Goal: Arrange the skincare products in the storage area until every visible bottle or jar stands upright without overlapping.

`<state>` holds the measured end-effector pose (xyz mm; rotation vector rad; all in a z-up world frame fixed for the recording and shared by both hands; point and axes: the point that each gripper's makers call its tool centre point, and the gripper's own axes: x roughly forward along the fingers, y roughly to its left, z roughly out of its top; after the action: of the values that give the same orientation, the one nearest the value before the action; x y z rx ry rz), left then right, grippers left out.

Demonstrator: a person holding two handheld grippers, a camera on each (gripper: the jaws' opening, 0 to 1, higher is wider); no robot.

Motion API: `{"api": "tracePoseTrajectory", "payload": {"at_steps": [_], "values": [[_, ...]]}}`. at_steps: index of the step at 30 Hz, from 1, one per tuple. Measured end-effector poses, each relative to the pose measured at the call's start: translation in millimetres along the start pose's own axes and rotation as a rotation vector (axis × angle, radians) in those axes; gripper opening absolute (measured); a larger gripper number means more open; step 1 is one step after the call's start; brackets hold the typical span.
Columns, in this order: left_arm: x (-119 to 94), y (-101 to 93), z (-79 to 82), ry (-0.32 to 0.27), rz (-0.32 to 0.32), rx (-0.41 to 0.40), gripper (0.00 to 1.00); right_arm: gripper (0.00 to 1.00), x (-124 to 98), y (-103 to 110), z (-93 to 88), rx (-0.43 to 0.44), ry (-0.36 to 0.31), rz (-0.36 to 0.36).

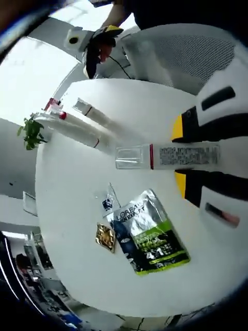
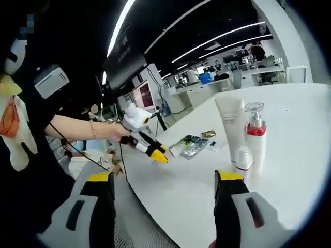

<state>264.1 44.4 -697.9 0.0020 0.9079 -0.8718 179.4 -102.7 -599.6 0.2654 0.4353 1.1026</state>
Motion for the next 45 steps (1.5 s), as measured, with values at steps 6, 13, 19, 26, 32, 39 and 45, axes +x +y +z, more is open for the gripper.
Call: {"api": "tracePoseTrajectory", "payload": {"at_steps": [6, 13, 19, 26, 32, 39, 45], "values": [[-16.2, -35.9, 20.5, -0.167, -0.101, -0.074, 0.26, 0.68, 19.6, 11.5, 30.6, 0.067, -0.089, 0.094], [-33.8, -78.5, 42.0, -0.318, -0.254, -0.116, 0.26, 0.65, 36.2, 14.2, 46.0, 0.122, -0.128, 0.159], [-51.3, -114.0, 63.0, -0.431, -0.379, -0.126, 0.26, 0.56, 44.7, 30.0, 51.2, 0.171, -0.114, 0.227], [-53.4, -164.3, 60.7, -0.456, -0.484, -0.127, 0.26, 0.38, 44.3, 38.5, 51.8, 0.206, -0.107, 0.259], [-51.6, -182.1, 54.8, -0.439, -0.511, -0.119, 0.26, 0.27, 43.1, 52.0, 47.6, 0.213, -0.078, 0.311], [-60.8, -188.8, 63.3, -0.467, -0.545, -0.122, 0.26, 0.22, 40.3, 61.7, 57.1, 0.165, -0.133, 0.347], [-63.2, -196.2, 63.4, -0.45, -0.568, -0.091, 0.26, 0.21, 37.4, 68.6, 57.7, 0.153, -0.114, 0.378]]}}
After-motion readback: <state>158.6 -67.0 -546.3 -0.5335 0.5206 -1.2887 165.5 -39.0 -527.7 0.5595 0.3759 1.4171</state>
